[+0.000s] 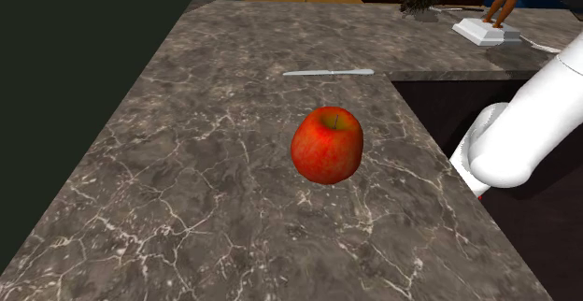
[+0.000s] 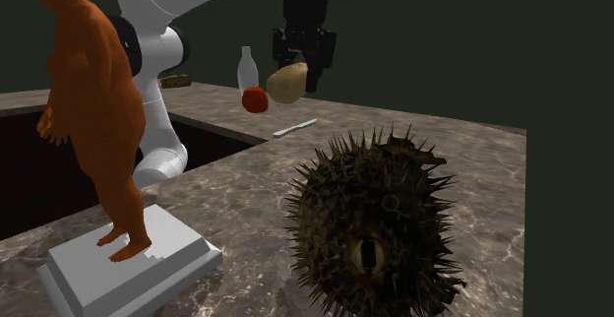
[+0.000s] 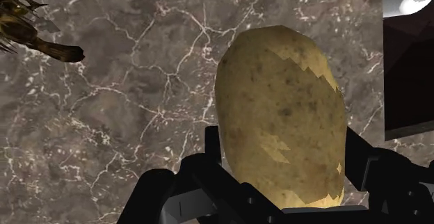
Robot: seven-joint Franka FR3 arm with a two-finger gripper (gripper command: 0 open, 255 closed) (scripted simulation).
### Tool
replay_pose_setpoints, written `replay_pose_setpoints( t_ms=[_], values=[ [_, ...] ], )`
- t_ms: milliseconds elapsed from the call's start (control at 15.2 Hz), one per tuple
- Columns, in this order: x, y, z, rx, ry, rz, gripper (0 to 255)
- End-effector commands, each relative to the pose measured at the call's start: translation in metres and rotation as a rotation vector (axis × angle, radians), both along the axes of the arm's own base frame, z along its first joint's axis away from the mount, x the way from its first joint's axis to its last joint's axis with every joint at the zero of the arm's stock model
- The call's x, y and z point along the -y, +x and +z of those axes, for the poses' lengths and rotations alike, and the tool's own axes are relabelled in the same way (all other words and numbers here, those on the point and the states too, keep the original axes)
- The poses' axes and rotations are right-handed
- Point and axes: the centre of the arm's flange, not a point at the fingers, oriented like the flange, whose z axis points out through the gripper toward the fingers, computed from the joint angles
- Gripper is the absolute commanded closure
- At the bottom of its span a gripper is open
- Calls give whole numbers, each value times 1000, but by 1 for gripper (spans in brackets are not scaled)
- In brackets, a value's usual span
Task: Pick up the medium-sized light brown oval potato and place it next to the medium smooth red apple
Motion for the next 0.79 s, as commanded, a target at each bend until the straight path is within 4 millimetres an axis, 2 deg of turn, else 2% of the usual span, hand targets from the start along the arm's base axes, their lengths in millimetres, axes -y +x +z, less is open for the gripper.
replay_pose_setpoints(
  t_ms=[0,726],
  values=[
    [0,1,6,0,0,0,255],
    [-131,-62,6,0,0,0,255]
  ],
)
